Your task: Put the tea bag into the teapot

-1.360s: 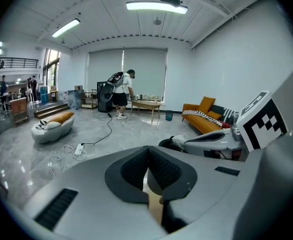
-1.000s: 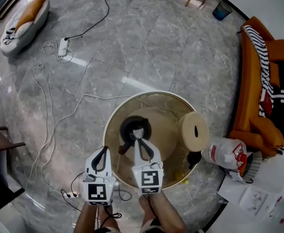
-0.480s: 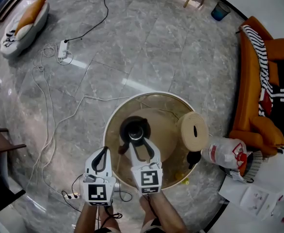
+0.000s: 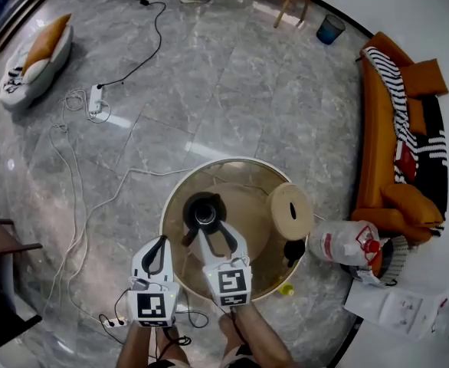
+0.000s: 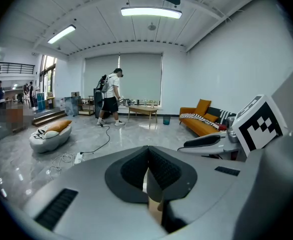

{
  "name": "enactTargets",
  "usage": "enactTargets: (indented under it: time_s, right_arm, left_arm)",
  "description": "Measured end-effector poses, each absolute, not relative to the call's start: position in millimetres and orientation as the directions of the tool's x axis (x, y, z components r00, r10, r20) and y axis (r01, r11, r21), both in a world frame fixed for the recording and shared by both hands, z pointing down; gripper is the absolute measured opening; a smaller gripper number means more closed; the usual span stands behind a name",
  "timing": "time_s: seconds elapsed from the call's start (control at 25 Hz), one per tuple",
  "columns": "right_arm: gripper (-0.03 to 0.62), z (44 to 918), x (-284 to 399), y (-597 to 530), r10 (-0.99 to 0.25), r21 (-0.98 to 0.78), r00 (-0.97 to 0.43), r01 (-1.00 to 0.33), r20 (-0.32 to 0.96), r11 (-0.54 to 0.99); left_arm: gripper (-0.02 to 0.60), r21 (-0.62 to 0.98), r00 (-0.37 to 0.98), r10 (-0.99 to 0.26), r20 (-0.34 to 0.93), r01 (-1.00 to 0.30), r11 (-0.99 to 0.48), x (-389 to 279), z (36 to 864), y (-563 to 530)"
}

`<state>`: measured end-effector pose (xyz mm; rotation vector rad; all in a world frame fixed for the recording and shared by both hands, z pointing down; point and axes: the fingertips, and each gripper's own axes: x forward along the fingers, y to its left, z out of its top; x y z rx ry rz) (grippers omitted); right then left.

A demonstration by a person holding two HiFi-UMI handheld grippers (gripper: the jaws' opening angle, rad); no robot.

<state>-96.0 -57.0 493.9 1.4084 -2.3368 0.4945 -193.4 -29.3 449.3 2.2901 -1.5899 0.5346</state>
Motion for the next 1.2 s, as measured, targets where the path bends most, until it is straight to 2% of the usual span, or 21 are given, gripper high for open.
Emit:
enactTargets:
  time_s: [0.28, 0.6, 1.2]
  right_arm:
    - [0.11, 408.3, -83.7, -44.3, -0.801, -0.101, -0.425, -0.9, 0.421, 0.424]
    - [0.004, 303.8, -54.3, -19.3, -0.877, -0.046, -0.353, -0.932, 0.326, 0.359]
    - [0.0, 177.7, 27.9, 80.9, -0.957, 0.018, -0.154, -0.986, 0.244, 0.163]
  left_arm:
    - [0.017, -0.021, 0.371, -0.835, 0.406, -0.91, -0.414, -178.4, 377.0, -26.5]
    - [0.017, -0.041, 0.457, -0.82, 0.346, -0.865, -0.5, -151.3, 292.8, -7.5]
    - [0.017, -0.04, 0.632, -0.723, 0.277, -0.745, -0.666, -89.0, 176.1, 63.8]
